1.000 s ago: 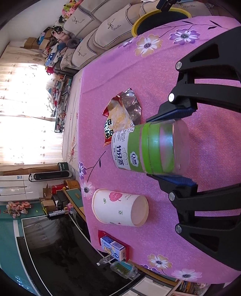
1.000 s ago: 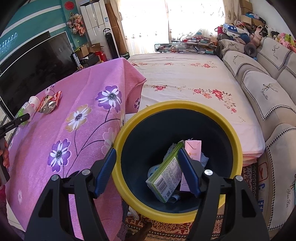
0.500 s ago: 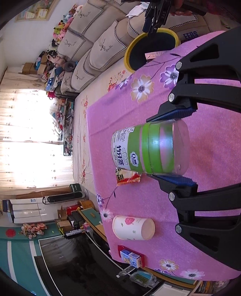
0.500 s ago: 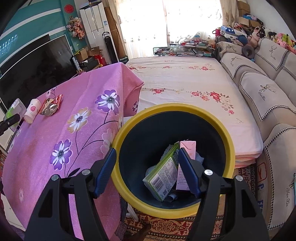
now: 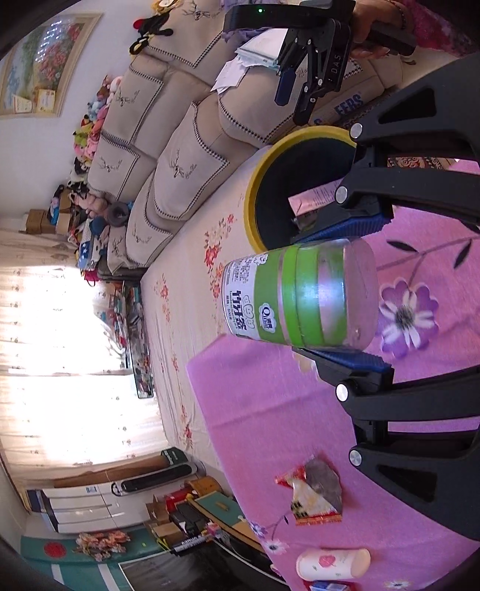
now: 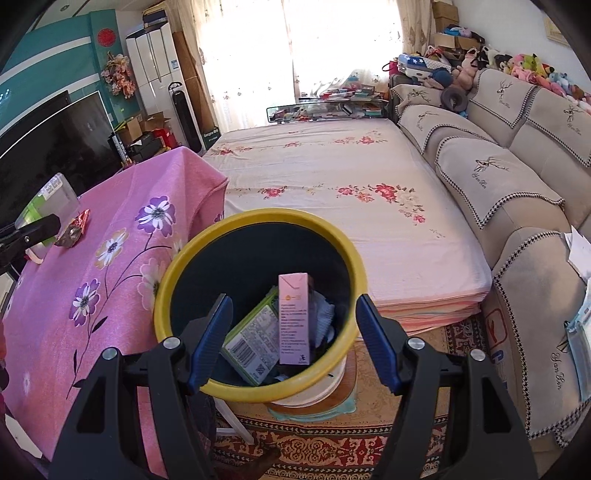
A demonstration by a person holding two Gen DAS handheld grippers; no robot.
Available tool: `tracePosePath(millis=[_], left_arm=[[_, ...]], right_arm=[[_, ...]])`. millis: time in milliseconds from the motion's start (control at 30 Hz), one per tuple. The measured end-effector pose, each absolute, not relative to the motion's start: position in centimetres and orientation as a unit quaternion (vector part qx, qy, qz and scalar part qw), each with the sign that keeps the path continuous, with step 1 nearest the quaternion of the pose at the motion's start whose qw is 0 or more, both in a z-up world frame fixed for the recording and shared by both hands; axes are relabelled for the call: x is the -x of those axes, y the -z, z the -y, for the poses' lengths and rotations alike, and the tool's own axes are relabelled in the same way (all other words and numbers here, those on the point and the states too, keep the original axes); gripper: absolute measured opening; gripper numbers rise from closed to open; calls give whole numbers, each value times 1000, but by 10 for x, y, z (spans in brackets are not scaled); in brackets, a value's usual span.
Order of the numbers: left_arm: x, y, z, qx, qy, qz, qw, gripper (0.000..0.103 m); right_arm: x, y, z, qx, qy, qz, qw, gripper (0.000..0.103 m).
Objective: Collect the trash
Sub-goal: 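Carry the green-lidded jar over the bin and open the left gripper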
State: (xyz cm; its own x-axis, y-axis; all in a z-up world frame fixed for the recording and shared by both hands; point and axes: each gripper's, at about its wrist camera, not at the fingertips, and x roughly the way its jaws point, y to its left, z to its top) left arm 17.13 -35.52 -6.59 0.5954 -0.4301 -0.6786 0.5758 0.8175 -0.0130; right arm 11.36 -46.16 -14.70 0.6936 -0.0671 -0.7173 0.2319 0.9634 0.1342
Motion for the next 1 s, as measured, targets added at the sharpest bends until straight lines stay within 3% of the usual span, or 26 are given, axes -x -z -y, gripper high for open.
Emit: tracePosePath(millis=[400,433,500,533,1000], left_arm=[[-194,107,475,-142,322,-380,855,50],[-197,110,479,-142,317,-384,855,52],[-203,109,482,-136,302,-381,864,73],[-204,106,480,-129,295,-374,870,82],[-166,51,354,-64,275,-336,898,89]], right_arm=[[-92,158,505,-133,111,-385,906,66],[-92,159,505,-134,110,-386,906,66],[-92,160,505,-135,108,-386,906,66],[-92,160,505,-135,107,-386,906,66],[-105,160,481,-125,80,-389,909,66]])
